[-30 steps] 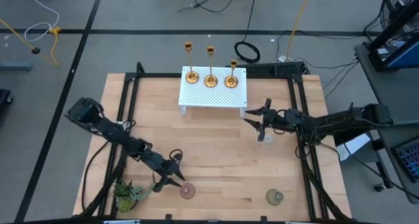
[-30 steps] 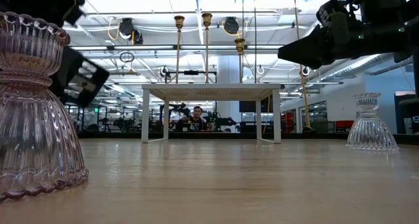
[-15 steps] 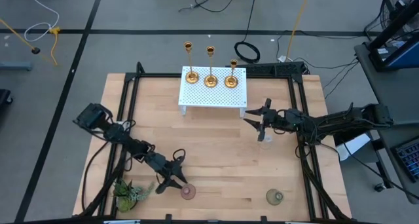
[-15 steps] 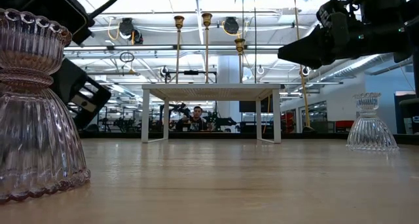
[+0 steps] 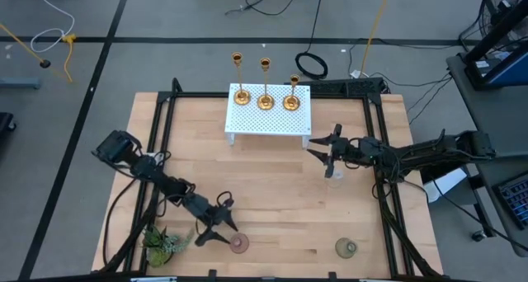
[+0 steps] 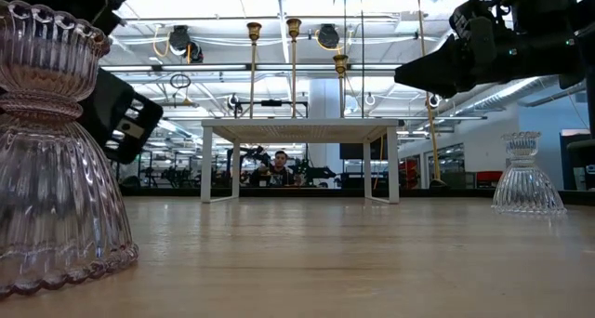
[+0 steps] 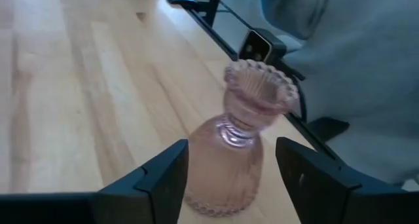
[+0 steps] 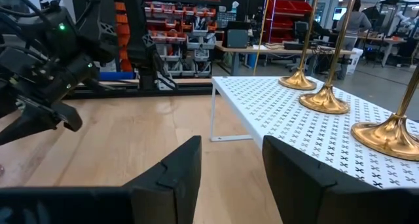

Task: Pick & Place candle stick holders
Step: Put the bottom left pink glass candle holder aligned with the golden candle holder on the shelf

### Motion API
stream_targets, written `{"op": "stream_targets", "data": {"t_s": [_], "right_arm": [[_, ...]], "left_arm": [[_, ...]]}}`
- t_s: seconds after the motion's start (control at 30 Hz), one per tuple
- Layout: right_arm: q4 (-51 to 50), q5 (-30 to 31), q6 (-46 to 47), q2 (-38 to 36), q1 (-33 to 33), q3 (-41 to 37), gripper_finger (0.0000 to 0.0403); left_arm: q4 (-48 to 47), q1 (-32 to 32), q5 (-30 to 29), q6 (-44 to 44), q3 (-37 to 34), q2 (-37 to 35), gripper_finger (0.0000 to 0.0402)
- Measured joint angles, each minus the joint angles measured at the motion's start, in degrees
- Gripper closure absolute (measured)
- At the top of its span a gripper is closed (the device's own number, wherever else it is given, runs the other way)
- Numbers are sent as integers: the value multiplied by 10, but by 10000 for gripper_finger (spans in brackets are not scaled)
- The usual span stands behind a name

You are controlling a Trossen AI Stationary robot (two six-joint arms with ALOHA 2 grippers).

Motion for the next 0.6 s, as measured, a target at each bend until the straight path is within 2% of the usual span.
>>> {"op": "stream_targets", "data": {"t_s": [0.2, 0.4, 0.6], "right_arm": [[13, 0, 0, 0, 0, 0, 248], [15, 0, 0, 0, 0, 0, 248], [15, 0, 0, 0, 0, 0, 248]], "left_arm": [[-5, -14, -10, 27, 40, 0, 163], [-112, -16, -12, 66, 92, -1, 163], [-131, -13, -43, 109, 102, -1, 163]]}}
